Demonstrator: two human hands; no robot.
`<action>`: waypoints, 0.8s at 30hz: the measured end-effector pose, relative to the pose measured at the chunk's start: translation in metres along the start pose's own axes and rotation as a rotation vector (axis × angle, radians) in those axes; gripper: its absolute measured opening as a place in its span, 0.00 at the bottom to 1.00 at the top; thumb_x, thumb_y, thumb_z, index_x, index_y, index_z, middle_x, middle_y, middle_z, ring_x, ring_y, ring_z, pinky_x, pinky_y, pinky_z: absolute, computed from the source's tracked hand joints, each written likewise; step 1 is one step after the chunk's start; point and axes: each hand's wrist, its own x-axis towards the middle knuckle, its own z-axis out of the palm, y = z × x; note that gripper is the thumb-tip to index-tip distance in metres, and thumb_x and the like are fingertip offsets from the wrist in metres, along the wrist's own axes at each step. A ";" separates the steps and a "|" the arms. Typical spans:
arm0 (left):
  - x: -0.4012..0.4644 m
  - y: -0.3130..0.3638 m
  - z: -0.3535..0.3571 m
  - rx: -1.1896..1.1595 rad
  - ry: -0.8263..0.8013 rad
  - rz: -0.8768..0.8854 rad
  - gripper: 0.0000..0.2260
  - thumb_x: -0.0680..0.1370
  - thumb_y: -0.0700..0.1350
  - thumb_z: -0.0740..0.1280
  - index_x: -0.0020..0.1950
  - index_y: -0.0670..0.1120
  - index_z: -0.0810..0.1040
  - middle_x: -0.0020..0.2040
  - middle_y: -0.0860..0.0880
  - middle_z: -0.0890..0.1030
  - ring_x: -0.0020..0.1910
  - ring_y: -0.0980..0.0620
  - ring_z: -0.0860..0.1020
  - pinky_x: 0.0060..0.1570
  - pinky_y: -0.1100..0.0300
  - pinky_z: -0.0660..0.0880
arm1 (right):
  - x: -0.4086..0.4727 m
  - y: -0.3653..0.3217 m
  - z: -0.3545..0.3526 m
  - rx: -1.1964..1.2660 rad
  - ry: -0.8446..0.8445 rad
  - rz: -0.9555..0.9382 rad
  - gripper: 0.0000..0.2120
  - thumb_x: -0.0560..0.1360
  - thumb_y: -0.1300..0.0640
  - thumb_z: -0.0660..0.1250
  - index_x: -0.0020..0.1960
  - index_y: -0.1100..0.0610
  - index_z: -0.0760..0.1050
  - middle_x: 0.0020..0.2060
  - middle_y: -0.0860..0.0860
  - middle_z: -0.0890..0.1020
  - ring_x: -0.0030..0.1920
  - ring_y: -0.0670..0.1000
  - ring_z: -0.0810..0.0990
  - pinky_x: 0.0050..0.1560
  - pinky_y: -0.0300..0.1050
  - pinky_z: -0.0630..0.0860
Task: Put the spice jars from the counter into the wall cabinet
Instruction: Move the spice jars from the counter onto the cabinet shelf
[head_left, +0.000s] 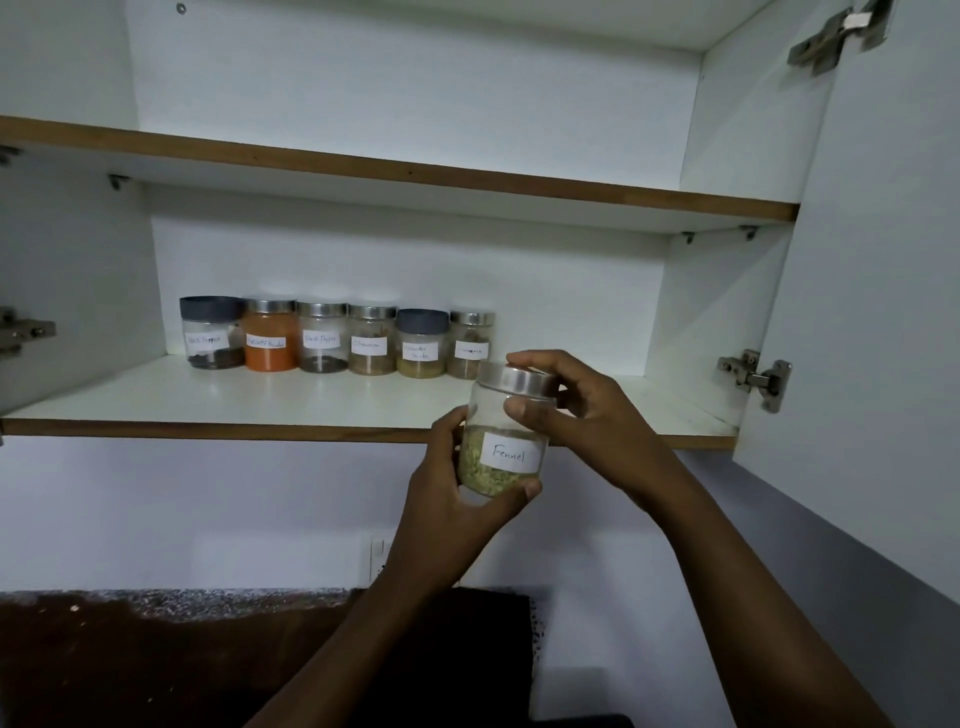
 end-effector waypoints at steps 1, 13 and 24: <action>0.006 0.001 0.001 0.020 -0.007 0.011 0.38 0.67 0.61 0.79 0.72 0.64 0.65 0.60 0.68 0.78 0.58 0.64 0.81 0.47 0.72 0.78 | 0.004 0.000 -0.003 -0.001 0.009 -0.003 0.21 0.75 0.42 0.75 0.67 0.38 0.76 0.58 0.38 0.82 0.60 0.46 0.82 0.57 0.56 0.85; 0.122 -0.029 -0.013 0.682 -0.317 -0.080 0.30 0.73 0.60 0.76 0.71 0.50 0.73 0.65 0.50 0.81 0.63 0.51 0.79 0.61 0.54 0.77 | 0.096 0.071 -0.041 -0.335 0.090 0.044 0.23 0.75 0.47 0.75 0.67 0.50 0.73 0.61 0.45 0.80 0.56 0.46 0.80 0.48 0.32 0.71; 0.164 -0.042 -0.020 0.807 -0.564 -0.158 0.28 0.79 0.65 0.66 0.71 0.48 0.76 0.68 0.49 0.79 0.63 0.51 0.77 0.61 0.57 0.74 | 0.145 0.107 -0.040 -0.515 0.077 -0.053 0.24 0.73 0.49 0.78 0.65 0.54 0.78 0.60 0.51 0.78 0.55 0.46 0.76 0.51 0.26 0.65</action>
